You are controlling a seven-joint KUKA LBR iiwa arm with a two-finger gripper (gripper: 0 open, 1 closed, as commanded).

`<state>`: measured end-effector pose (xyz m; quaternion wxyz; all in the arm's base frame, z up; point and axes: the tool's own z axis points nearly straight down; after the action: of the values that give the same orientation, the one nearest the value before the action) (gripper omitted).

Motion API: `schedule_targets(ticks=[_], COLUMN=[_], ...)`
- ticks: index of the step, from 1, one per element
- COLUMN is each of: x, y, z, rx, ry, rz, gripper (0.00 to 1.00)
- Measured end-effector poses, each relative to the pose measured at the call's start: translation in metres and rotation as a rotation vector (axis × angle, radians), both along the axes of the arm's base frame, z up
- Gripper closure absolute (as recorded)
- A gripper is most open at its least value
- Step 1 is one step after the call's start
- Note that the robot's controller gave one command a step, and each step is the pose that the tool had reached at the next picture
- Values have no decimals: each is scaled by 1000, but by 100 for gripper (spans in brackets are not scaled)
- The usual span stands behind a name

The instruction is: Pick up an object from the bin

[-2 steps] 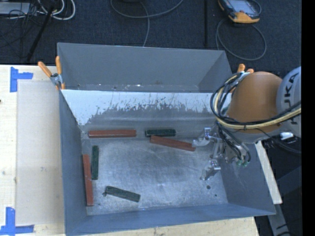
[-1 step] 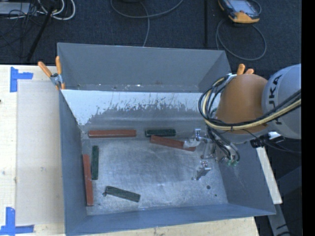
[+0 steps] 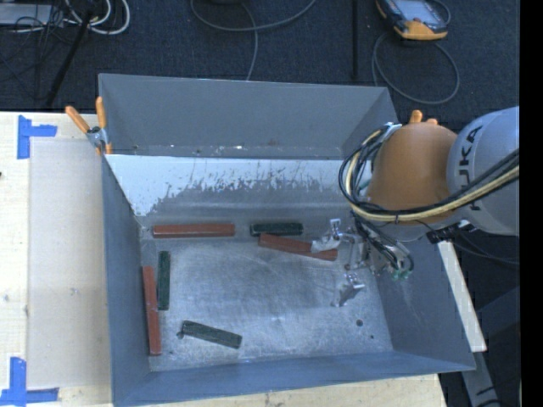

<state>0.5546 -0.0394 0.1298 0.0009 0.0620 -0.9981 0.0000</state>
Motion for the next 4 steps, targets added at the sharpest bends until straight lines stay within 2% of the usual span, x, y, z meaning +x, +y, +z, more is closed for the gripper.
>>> schedule_targets(ticks=[1,2,3,4], x=[8,15,33,73], y=[2,-9,-25,-13], z=[-2,-8,19,-52], rx=[0,4,-2,-1], ry=[-3,13,-15,-18], rz=[42,100,99,72], gripper=[0,0,0,100])
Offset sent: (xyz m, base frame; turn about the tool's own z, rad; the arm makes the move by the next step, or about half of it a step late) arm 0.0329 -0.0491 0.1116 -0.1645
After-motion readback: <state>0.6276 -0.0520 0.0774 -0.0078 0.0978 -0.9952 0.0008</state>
